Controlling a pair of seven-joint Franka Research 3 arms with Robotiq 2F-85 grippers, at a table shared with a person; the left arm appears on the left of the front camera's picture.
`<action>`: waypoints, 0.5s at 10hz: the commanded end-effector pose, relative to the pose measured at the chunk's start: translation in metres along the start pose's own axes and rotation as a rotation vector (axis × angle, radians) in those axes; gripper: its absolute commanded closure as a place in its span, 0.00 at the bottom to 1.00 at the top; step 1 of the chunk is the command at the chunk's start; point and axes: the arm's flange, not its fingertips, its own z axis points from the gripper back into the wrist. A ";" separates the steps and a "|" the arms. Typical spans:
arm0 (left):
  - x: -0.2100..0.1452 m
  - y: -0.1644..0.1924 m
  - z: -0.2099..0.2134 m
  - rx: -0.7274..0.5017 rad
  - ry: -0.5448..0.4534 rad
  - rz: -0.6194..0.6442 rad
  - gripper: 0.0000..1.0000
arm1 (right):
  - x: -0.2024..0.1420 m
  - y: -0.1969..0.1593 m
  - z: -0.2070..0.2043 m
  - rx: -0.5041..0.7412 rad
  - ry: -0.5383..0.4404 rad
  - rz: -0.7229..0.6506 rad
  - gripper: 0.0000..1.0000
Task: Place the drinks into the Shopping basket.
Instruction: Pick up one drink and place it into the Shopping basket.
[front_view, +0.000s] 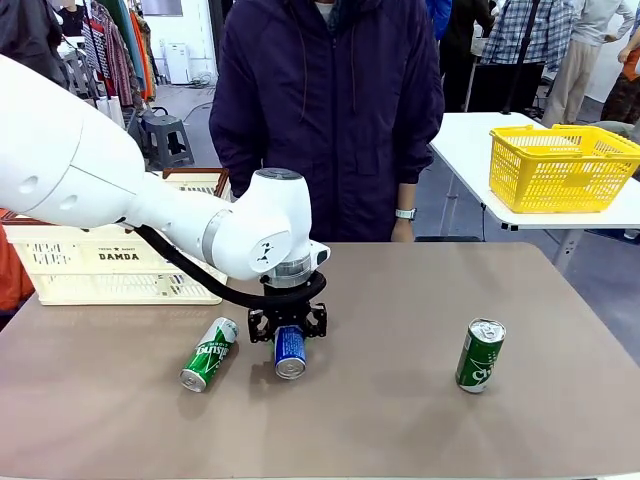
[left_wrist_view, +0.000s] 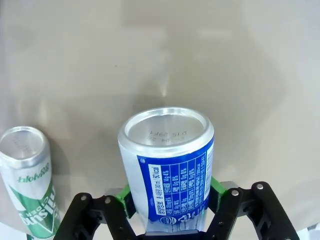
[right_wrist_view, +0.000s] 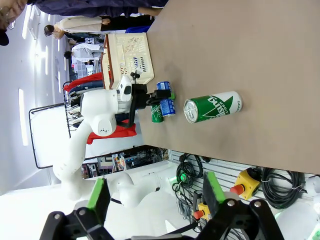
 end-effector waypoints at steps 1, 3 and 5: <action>-0.001 0.008 0.029 -0.044 0.049 -0.034 1.00 | 0.000 0.003 0.003 0.012 0.002 -0.002 0.00; -0.005 0.021 0.082 -0.082 0.086 -0.068 1.00 | 0.000 0.003 0.003 0.012 0.002 -0.002 0.00; -0.019 0.033 0.142 -0.077 0.070 -0.086 1.00 | 0.000 0.003 0.003 0.012 0.002 -0.002 0.00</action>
